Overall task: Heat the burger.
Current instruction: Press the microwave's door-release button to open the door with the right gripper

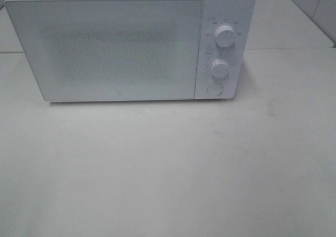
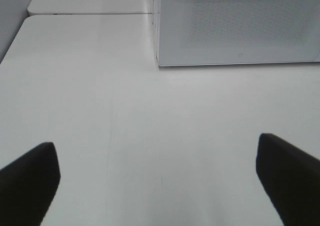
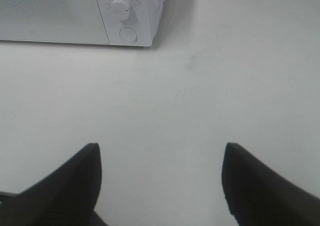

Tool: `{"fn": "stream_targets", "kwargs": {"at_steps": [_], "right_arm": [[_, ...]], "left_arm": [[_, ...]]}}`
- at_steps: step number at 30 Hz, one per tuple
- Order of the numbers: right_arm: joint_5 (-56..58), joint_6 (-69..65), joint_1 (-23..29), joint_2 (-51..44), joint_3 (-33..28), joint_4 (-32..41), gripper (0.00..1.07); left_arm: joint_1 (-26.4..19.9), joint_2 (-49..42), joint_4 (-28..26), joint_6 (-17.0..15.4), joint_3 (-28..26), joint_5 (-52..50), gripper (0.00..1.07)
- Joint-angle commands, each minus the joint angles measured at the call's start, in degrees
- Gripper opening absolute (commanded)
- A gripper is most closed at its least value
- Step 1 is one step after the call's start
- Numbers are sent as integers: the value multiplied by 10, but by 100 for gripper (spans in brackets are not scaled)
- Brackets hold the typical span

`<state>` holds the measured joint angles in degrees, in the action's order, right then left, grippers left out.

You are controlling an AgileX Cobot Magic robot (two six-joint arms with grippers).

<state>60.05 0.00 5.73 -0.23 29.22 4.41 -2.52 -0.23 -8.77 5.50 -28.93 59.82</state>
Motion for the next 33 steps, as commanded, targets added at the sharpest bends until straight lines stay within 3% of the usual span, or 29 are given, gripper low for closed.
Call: {"fn": "stream_targets", "kwargs": {"at_steps": [1,11,20,31,33], "right_arm": [[-6,6,-4,-15,-2,-2,67],[-24,6,-2,-9,9,2,67],[-170,6,-2,61,11,2,67],[-327,6,-2,206,11,1,67],[-368,6,-2,272,11,1,67]], "left_arm": [[-2,-12,-3,-2,2,-4,100],[-2,-12,-3,-2,2,-4,100],[-2,-12,-3,-2,2,-4,100],[-2,-12,-3,-2,2,-4,100],[-2,-12,-3,-2,2,-4,100]]}}
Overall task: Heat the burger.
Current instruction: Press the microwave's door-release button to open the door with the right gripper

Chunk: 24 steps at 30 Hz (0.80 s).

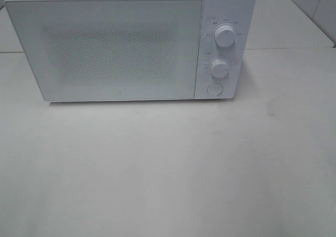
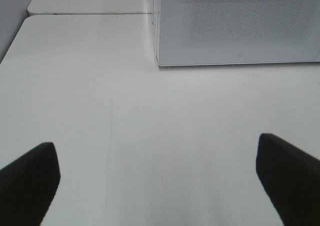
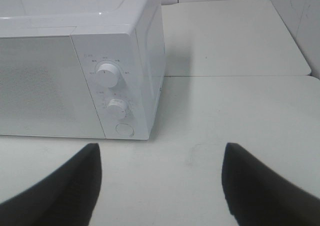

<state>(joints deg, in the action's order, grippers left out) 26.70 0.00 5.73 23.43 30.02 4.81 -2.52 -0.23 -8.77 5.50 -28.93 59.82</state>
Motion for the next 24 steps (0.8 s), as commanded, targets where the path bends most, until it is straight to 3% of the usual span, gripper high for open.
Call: {"fn": "stream_targets", "kwargs": {"at_steps": [1,24], "right_arm": [[-34,6,-2,36,3,-3,67],[-317,4,-2,329,-1,-6,67]], "left_arm": [[-2,-12,-3,-2,2,-4,100],[-2,-12,-3,-2,2,-4,100]]}}
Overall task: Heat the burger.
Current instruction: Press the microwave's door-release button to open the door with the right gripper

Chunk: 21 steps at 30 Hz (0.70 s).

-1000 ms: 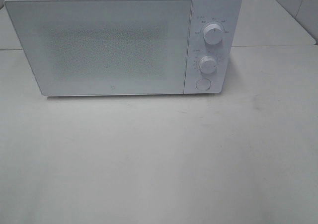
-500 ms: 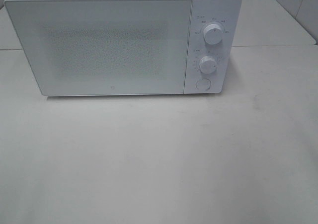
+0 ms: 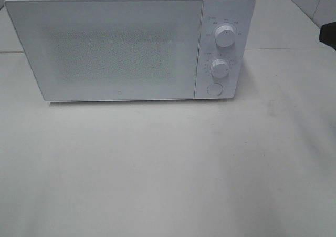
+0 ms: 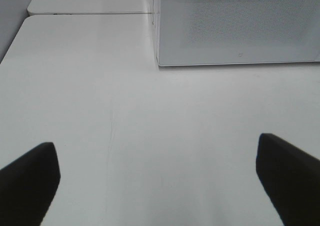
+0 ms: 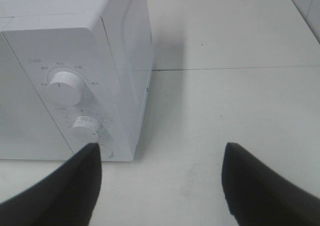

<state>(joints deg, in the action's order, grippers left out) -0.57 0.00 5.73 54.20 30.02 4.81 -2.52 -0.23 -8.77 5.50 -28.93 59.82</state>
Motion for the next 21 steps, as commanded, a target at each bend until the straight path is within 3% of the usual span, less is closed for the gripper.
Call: {"fn": "stream_targets", "kwargs": {"at_steps": [1,17,21], "right_arm": [[-44,4,-2,21,-1,-6,67],[-455,10,-1,173,-145,-6,67],[-511,17,-1,205,-166,-2,68]], "left_arm": [[-2,-12,-3,-2,2,-4,100],[-2,-12,-3,-2,2,-4,100],[-2,-12,-3,-2,2,-4,100]]}}
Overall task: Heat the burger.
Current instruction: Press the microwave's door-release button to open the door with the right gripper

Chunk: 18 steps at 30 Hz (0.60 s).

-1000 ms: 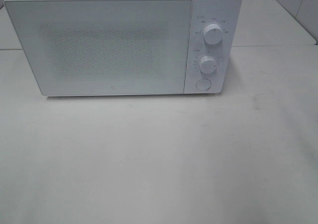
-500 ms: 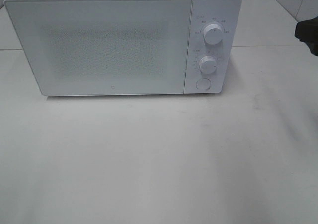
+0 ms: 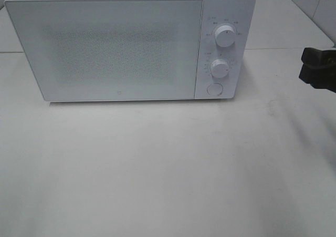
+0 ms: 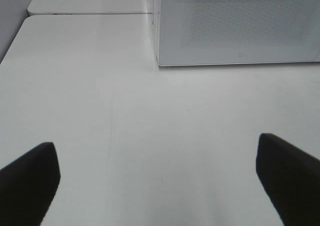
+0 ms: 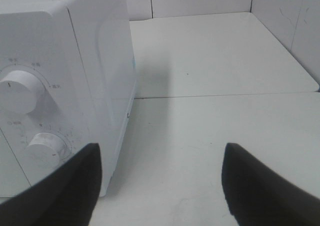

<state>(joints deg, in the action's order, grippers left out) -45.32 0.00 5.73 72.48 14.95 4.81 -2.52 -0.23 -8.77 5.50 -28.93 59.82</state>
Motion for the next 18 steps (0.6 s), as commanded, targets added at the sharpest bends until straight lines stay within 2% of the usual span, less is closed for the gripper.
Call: {"fn": "stream_targets", "kwargs": {"at_steps": [1,7,8,10,11,12,13,15,16,17,18], "right_arm": [[-82,17,3,42,-25,8,69],[-129,54,60,88,-36,77,73],[-152,79,96,110,-36,115,75],[-164,88,110,120,-36,135,76],[-191,103,142,143,-36,170,77],[-191,103,142,143,-36,170,77],[-218,115,179,165,-35,209,77],[-231,116,197,174,-34,224,77],[-248,118,228,192,-33,257,77],[-248,118,228,192,-33,257,77],[-262,121,262,210,-26,293,76]], "left_arm": [[-2,-12,-3,-2,2,-4,100],[-2,-12,-3,-2,2,-4,100],[-2,-12,-3,-2,2,-4,100],[-2,-12,-3,-2,2,-4,100],[-2,-12,-3,-2,2,-4,100],[-2,-12,-3,-2,2,-4,100],[-2,-12,-3,-2,2,-4,100],[-2,-12,-3,-2,2,-4,100],[-2,-12,-3,-2,2,-4,100],[-2,-12,-3,-2,2,-4,100],[-2,-12,-3,-2,2,-4,100]]}}
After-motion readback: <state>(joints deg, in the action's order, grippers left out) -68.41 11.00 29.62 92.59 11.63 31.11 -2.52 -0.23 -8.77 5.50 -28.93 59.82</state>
